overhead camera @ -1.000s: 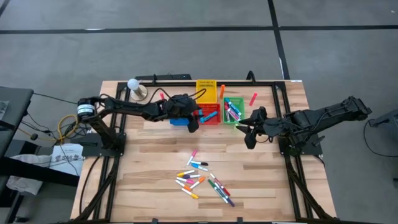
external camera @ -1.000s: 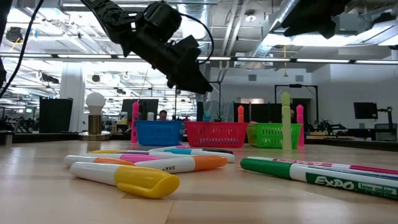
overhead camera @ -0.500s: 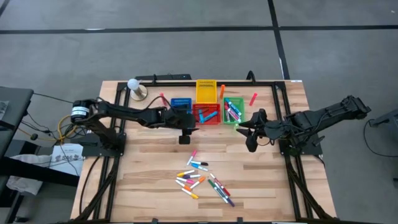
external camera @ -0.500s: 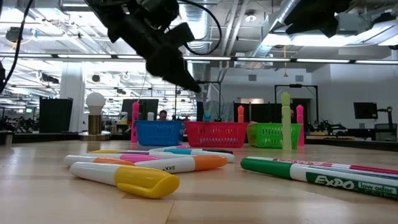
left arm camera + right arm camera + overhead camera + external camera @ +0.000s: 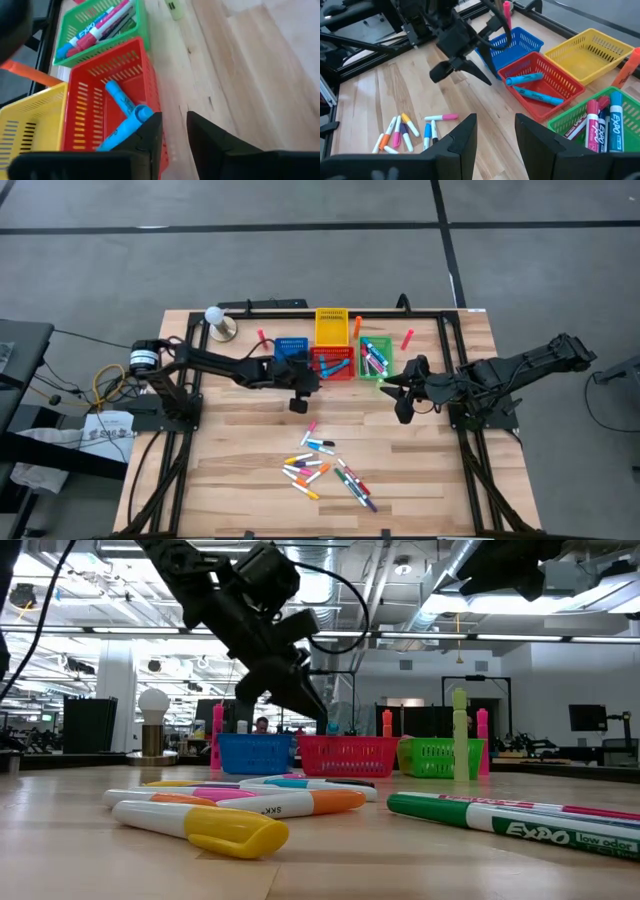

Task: Pick & Place Markers
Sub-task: Put the large light blue highlighter pen into the red bin

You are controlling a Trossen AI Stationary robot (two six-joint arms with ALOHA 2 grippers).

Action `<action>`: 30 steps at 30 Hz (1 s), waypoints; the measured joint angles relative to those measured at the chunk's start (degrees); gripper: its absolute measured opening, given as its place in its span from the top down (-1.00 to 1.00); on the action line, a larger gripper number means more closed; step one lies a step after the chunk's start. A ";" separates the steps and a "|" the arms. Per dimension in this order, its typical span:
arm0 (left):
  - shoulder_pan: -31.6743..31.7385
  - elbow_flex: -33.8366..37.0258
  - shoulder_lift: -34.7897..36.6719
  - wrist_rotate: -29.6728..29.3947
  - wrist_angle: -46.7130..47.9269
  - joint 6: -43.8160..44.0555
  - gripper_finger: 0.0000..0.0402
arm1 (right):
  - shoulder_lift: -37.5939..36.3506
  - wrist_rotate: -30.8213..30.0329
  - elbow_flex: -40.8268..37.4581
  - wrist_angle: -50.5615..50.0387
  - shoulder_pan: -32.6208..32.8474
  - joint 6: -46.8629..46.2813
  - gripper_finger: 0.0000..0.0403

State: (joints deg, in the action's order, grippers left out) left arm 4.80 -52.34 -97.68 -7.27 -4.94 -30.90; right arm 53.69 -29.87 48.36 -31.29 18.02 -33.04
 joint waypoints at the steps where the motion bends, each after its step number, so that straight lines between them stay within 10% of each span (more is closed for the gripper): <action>1: 0.00 0.00 -0.44 -0.18 -0.04 -0.22 0.58 | 0.00 0.00 -0.01 0.00 -0.01 -0.01 0.38; 30: 1.05 0.00 -0.60 -3.22 -0.90 -0.15 0.91 | -0.02 -0.07 -0.02 0.02 -0.02 -1.55 0.38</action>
State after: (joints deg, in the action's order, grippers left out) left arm 5.85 -52.34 -98.28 -10.49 -5.85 -31.05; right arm 53.67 -29.93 48.34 -31.26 18.00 -34.59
